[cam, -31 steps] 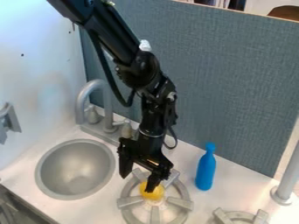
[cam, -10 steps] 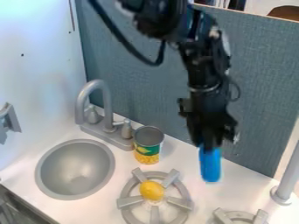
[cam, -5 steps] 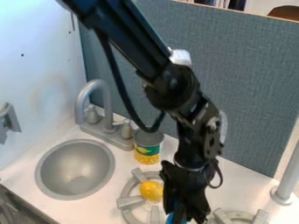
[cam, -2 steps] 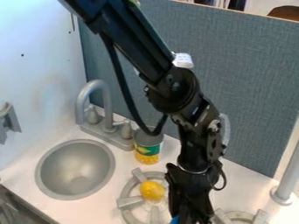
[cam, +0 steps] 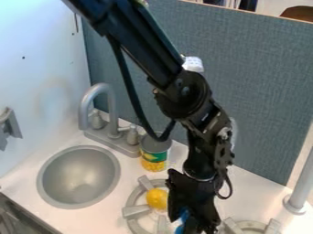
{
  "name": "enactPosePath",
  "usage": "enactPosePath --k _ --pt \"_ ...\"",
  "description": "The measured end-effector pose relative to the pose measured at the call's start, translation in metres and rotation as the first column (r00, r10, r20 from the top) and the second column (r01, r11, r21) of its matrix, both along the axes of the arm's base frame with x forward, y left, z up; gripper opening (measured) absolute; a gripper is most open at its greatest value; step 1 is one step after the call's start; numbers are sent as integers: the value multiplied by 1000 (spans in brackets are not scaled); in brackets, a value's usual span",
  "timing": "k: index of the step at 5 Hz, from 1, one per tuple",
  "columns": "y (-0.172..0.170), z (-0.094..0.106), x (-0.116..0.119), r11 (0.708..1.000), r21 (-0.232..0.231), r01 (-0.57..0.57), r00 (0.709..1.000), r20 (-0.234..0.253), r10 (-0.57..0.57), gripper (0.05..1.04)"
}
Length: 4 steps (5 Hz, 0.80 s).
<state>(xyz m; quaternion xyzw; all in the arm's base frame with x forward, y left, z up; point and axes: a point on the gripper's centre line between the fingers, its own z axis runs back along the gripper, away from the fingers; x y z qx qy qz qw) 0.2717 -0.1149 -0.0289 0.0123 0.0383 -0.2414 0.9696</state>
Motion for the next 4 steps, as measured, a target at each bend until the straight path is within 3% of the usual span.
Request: enactPosePath --k 1,2,3,4 --pt "1 0 0 1000 4 -26 1000 -3 26 974" --pt "1 7 4 999 -26 -38 999 14 38 1007" --pt "7 33 18 995 -55 -82 995 54 85 1001" --pt "16 56 36 982 -135 -135 988 60 144 1001"
